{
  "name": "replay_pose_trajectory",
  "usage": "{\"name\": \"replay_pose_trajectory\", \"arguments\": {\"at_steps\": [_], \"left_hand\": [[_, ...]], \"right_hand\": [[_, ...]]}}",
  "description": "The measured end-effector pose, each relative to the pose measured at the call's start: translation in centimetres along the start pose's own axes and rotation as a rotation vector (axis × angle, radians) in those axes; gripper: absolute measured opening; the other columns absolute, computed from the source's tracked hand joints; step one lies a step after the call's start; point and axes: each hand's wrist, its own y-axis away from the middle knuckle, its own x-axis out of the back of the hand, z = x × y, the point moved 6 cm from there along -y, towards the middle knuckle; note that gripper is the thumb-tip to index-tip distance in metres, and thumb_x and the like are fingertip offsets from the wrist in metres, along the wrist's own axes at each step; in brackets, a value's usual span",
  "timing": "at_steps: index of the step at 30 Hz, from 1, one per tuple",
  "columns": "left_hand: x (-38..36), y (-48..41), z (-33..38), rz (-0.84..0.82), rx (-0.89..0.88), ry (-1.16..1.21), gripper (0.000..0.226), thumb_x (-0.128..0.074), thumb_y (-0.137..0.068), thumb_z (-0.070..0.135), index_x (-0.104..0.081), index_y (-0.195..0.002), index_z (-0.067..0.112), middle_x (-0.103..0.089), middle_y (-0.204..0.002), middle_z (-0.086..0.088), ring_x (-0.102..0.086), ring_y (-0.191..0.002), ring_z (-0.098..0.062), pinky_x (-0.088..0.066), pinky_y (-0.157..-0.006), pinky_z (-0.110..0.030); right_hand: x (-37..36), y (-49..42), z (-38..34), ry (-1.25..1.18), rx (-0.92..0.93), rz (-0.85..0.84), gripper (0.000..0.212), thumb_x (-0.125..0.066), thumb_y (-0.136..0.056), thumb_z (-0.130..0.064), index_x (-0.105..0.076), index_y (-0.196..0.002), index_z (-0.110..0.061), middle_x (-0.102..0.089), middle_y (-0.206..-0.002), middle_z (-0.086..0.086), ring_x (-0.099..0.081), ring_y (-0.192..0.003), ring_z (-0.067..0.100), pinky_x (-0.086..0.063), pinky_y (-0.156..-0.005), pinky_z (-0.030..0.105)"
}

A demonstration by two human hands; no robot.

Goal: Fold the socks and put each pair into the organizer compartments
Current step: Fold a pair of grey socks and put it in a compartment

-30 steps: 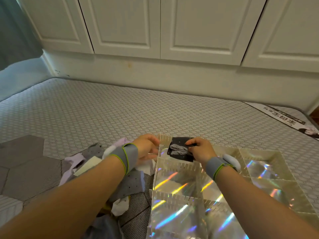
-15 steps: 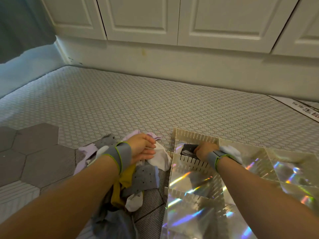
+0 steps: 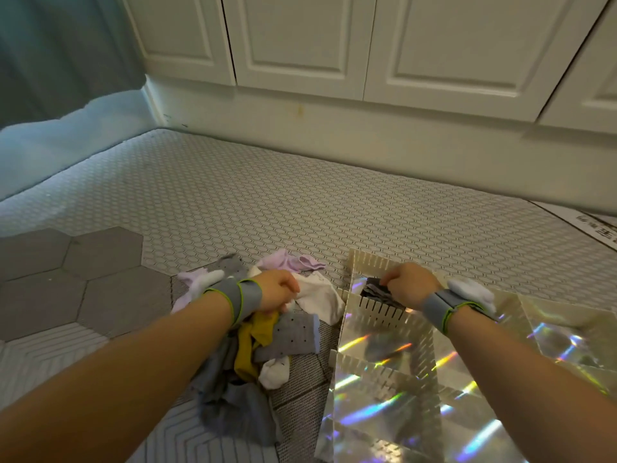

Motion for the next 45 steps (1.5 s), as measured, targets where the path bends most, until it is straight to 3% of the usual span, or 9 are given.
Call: {"name": "replay_pose_trajectory", "arguments": {"at_steps": [4,10,14,19,21,24,27,34,45], "left_hand": [[-2.1,0.6,-1.1,-0.126,-0.001,-0.362,0.053,-0.036,-0.088,-0.005,-0.046,-0.132,0.020,-0.045,-0.140,-0.008,-0.059,-0.088,-0.026,-0.054,-0.070,-0.025],[-3.2,1.6,-0.6,-0.136,-0.065,-0.810,0.044,-0.047,-0.091,0.015,-0.044,-0.135,0.015,-0.053,-0.128,-0.014,-0.057,-0.102,-0.029,-0.050,-0.086,-0.035],[-0.9,2.2,1.0,-0.020,-0.108,-0.636,0.025,-0.057,-0.085,0.017,-0.068,-0.107,0.012,-0.067,-0.115,-0.010,-0.061,-0.101,-0.025,-0.049,-0.087,-0.028],[1.0,3.5,3.3,0.005,-0.168,-0.050,0.021,-0.064,-0.082,0.011,-0.061,-0.065,0.023,-0.064,-0.092,-0.008,-0.057,-0.098,-0.019,-0.047,-0.080,-0.021],[1.4,4.1,4.2,-0.009,-0.183,0.255,0.027,-0.059,-0.085,0.008,-0.054,-0.062,0.021,-0.056,-0.082,-0.008,-0.053,-0.087,-0.022,-0.041,-0.073,-0.027],[1.4,5.7,6.1,-0.094,-0.220,0.606,0.023,-0.046,-0.093,0.005,-0.047,-0.072,0.016,-0.051,-0.072,-0.005,-0.051,-0.067,-0.017,-0.044,-0.062,-0.024],[1.3,6.7,7.2,-0.158,-0.275,0.599,0.018,-0.043,-0.095,0.013,-0.046,-0.078,0.019,-0.051,-0.078,-0.008,-0.049,-0.069,-0.019,-0.047,-0.063,-0.026],[1.1,7.1,5.2,-0.204,-0.248,0.308,0.021,-0.069,-0.075,0.002,-0.055,-0.080,0.017,-0.057,-0.078,-0.006,-0.056,-0.081,-0.025,-0.047,-0.083,-0.037],[4.1,6.1,-3.3,-0.092,0.016,0.139,0.021,-0.059,-0.085,0.000,-0.055,-0.072,0.016,-0.059,-0.057,0.000,-0.059,-0.047,-0.005,-0.046,-0.051,-0.020]], "right_hand": [[0.6,2.1,-2.2,-0.075,0.125,-0.016,0.032,-0.043,-0.091,-0.009,-0.069,-0.107,-0.017,-0.068,-0.109,0.007,-0.060,-0.091,0.023,-0.045,-0.067,0.022],[0.0,4.0,-4.5,-0.242,0.221,-0.110,0.019,-0.052,-0.092,-0.016,-0.067,-0.094,-0.027,-0.066,-0.097,0.005,-0.061,-0.087,0.023,-0.050,-0.080,0.030],[-0.6,5.0,-4.7,-0.469,0.176,-0.171,0.020,-0.052,-0.092,-0.007,-0.068,-0.103,-0.012,-0.062,-0.089,0.006,-0.056,-0.082,0.017,-0.049,-0.065,0.022],[-1.6,5.7,-4.3,-0.622,0.156,-0.236,0.045,-0.063,-0.088,-0.021,-0.050,-0.130,-0.016,-0.059,-0.117,0.004,-0.058,-0.103,0.017,-0.051,-0.088,0.033],[-2.2,6.1,-4.6,-0.733,0.147,-0.263,0.070,-0.068,-0.083,-0.027,-0.032,-0.143,-0.019,-0.054,-0.129,0.002,-0.054,-0.114,0.018,-0.048,-0.089,0.031],[-2.9,6.7,-5.5,-1.046,0.107,-0.343,0.060,-0.070,-0.078,-0.030,-0.043,-0.130,-0.019,-0.062,-0.111,0.001,-0.058,-0.100,0.017,-0.046,-0.087,0.033],[-3.1,7.4,-6.5,-1.207,0.117,-0.424,0.045,-0.066,-0.076,-0.037,-0.061,-0.113,-0.013,-0.067,-0.109,0.006,-0.063,-0.099,0.022,-0.050,-0.089,0.036],[-1.1,7.2,-7.9,-1.535,0.066,-0.239,0.029,-0.047,-0.096,-0.022,-0.056,-0.117,-0.005,-0.066,-0.103,0.015,-0.063,-0.096,0.027,-0.051,-0.084,0.038],[-0.5,7.5,-8.0,-1.677,0.016,-0.331,0.039,-0.039,-0.099,-0.024,-0.051,-0.130,-0.005,-0.066,-0.111,0.014,-0.066,-0.094,0.025,-0.059,-0.073,0.039]]}}
